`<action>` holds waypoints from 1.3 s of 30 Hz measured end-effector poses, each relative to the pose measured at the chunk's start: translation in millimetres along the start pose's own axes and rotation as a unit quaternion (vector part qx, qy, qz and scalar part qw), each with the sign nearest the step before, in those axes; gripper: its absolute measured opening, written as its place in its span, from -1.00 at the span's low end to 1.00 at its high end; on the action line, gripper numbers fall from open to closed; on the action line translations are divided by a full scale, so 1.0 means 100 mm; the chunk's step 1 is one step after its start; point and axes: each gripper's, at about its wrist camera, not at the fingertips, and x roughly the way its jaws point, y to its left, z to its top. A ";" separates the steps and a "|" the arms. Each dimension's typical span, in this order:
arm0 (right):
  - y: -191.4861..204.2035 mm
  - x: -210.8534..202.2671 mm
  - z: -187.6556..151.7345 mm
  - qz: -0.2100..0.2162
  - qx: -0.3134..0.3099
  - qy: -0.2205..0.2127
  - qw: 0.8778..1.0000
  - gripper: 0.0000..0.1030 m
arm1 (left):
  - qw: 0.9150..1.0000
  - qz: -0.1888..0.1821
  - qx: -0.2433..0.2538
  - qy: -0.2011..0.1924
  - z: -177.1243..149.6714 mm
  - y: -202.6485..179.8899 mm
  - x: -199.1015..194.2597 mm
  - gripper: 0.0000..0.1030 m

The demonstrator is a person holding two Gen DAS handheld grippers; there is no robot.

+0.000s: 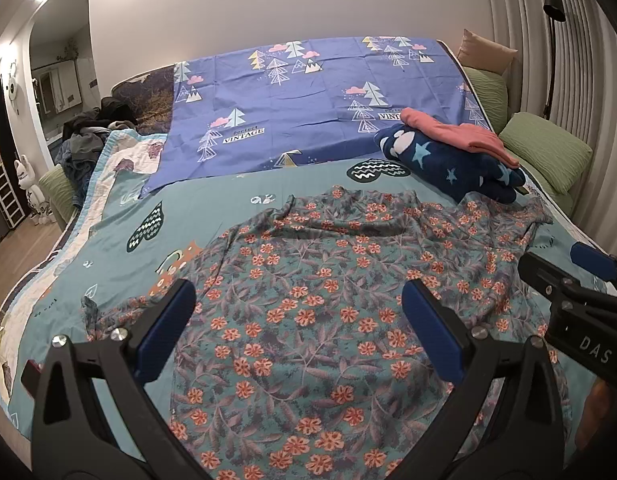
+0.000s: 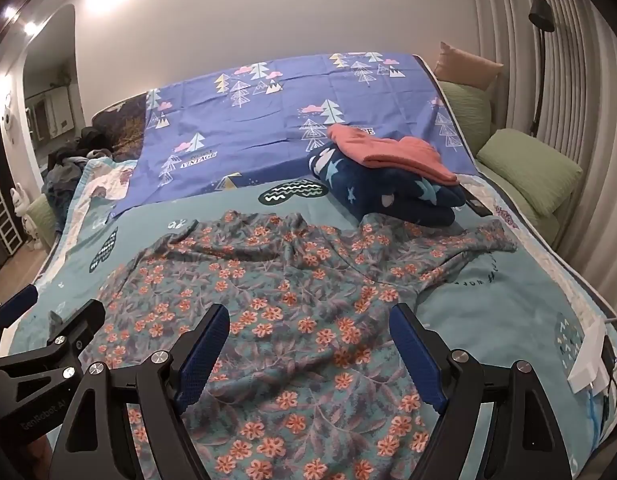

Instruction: Fold small clothes

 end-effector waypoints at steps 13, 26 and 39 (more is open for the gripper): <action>-0.05 0.00 0.05 0.006 0.000 0.004 1.000 0.63 | 1.000 0.000 -0.001 -0.004 0.01 0.01 0.01 0.99; 0.00 0.00 0.06 0.010 -0.003 0.016 1.000 0.63 | 1.000 0.010 -0.004 0.004 0.02 0.09 -0.03 0.99; 0.05 0.05 0.05 0.004 -0.017 0.030 0.999 0.63 | 1.000 0.025 0.015 0.007 -0.01 0.11 -0.03 0.99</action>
